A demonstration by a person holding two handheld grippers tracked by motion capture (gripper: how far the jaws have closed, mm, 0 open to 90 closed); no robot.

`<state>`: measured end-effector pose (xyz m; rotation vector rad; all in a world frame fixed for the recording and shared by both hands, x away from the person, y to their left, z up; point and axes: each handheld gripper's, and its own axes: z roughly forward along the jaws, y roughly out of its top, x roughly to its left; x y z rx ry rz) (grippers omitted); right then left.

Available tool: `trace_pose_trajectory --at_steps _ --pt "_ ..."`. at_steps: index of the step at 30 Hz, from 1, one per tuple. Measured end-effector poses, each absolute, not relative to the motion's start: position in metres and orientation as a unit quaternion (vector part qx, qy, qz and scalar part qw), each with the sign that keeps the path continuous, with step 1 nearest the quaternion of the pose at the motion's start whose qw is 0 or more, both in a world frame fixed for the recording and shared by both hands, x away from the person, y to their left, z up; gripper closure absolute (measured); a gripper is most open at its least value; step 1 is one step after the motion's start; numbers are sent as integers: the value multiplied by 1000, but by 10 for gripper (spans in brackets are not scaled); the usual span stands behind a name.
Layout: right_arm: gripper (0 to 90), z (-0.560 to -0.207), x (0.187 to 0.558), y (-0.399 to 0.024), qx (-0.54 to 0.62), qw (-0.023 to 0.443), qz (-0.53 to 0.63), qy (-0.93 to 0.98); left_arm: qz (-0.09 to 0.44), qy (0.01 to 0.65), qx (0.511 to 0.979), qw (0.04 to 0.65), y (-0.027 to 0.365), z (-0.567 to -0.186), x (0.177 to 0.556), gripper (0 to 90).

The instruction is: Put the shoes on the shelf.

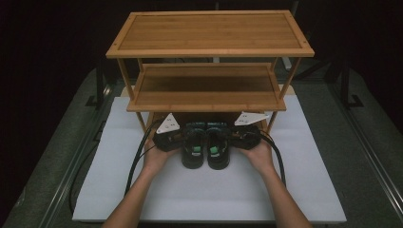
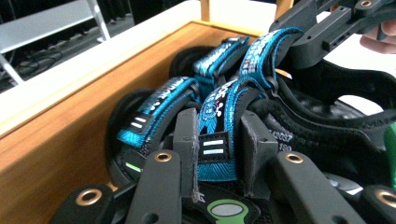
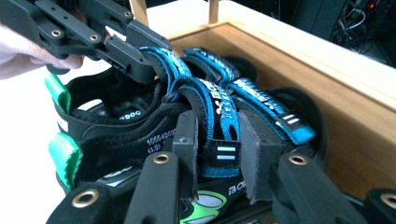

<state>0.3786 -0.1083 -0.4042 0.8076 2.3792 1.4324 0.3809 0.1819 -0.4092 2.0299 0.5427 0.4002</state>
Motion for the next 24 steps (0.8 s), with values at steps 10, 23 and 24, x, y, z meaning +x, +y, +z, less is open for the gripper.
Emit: trace_pose_trajectory --at_steps 10,23,24 --pt "650 -410 376 -109 287 123 496 810 143 232 829 488 185 -413 381 674" --pt "336 -403 336 -142 317 118 466 818 119 264 845 450 221 -408 346 325" --pt "336 -403 336 -142 317 118 466 818 119 264 845 450 221 -408 346 304"
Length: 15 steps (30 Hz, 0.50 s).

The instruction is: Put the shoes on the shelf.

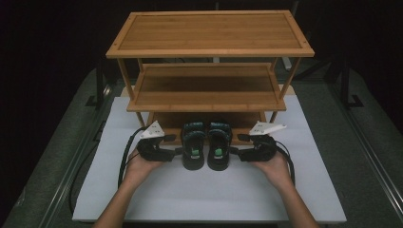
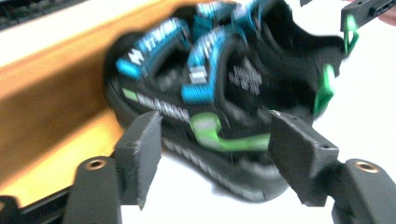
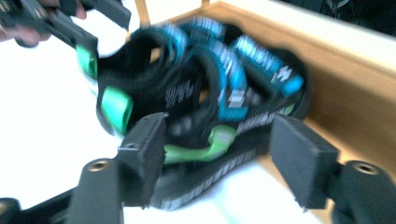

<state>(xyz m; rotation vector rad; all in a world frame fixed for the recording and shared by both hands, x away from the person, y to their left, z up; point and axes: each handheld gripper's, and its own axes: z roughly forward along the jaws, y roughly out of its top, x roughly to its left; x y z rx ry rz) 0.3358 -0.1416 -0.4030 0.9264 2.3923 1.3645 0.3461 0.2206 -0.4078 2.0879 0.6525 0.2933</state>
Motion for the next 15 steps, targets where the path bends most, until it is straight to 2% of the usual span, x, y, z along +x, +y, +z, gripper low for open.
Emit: trace_pose_trajectory --at_steps 1,5,9,15 --pt "327 -407 332 -142 317 119 460 821 116 265 848 444 220 -412 344 304" --pt "264 -424 325 -138 314 107 442 833 106 263 857 430 218 -427 338 213" --pt "195 -438 324 -131 315 97 429 841 106 251 869 414 212 -437 336 179" --pt "168 -447 324 -119 305 104 418 849 111 239 876 404 203 -448 339 113"
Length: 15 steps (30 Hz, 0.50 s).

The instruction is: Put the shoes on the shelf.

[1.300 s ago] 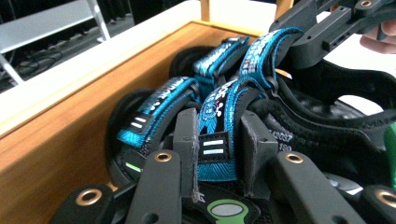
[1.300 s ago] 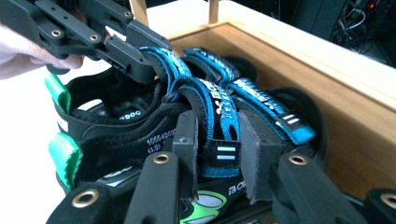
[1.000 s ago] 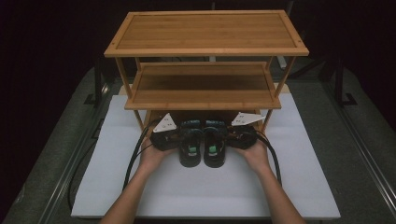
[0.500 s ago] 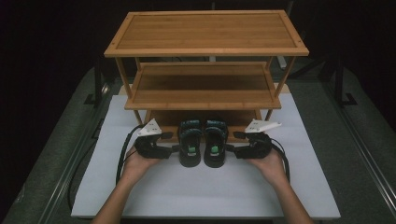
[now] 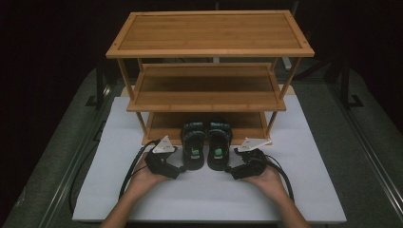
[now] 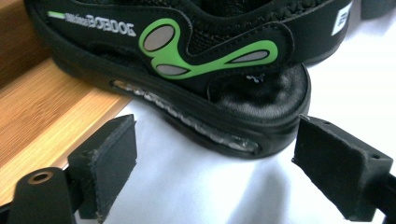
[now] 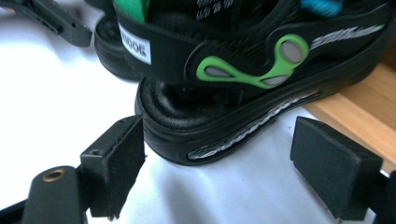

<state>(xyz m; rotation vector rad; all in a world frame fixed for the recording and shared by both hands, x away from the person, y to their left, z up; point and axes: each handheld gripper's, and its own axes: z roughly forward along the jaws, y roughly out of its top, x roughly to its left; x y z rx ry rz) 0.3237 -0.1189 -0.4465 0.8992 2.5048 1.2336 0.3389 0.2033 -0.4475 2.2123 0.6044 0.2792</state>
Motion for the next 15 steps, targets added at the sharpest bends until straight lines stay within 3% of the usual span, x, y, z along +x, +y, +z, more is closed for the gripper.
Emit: trace_pose_trajectory --at_steps 15 --pt "128 -453 331 -97 291 116 403 860 118 208 888 393 187 -450 344 83"
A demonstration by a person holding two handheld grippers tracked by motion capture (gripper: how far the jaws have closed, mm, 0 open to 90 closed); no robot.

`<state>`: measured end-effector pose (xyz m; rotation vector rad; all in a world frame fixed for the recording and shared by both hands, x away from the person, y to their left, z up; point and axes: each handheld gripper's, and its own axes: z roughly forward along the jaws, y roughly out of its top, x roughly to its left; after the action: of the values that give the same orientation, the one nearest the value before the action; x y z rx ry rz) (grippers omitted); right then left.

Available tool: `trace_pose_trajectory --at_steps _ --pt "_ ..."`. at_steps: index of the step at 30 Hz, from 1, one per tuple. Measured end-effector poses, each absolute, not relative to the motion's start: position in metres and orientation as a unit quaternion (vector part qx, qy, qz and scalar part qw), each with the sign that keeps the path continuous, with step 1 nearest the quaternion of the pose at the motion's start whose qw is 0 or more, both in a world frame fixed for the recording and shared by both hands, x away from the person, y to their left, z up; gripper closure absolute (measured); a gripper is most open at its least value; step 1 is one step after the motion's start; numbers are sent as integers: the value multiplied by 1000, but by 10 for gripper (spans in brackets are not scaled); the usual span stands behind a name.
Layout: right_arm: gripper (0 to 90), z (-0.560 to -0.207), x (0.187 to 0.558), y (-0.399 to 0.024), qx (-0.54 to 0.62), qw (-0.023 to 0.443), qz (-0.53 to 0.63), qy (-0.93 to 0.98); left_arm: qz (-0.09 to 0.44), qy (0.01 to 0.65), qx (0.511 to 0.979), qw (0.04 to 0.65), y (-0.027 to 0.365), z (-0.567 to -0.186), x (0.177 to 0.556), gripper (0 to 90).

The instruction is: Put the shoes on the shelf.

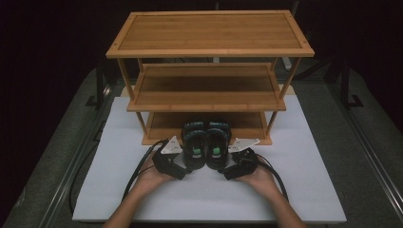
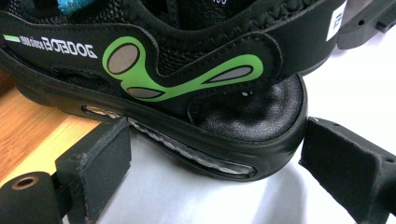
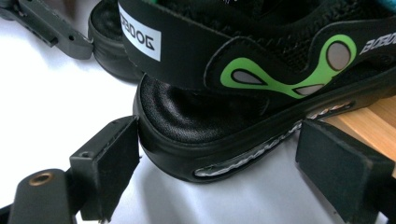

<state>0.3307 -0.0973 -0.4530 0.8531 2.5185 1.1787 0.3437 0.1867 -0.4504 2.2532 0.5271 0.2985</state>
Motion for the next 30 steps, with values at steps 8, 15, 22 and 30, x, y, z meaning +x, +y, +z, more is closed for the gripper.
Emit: trace_pose_trajectory --at_steps 8,15,22,30 --pt "132 -450 341 -97 299 114 402 858 114 222 881 403 186 -448 355 85" --pt "128 -446 356 -100 315 88 417 848 87 240 868 426 189 -447 368 85" --pt "126 -444 359 -101 316 80 419 848 83 241 868 426 189 -444 370 85" --pt "173 -436 366 -102 317 85 440 836 94 241 861 439 187 -435 379 136"
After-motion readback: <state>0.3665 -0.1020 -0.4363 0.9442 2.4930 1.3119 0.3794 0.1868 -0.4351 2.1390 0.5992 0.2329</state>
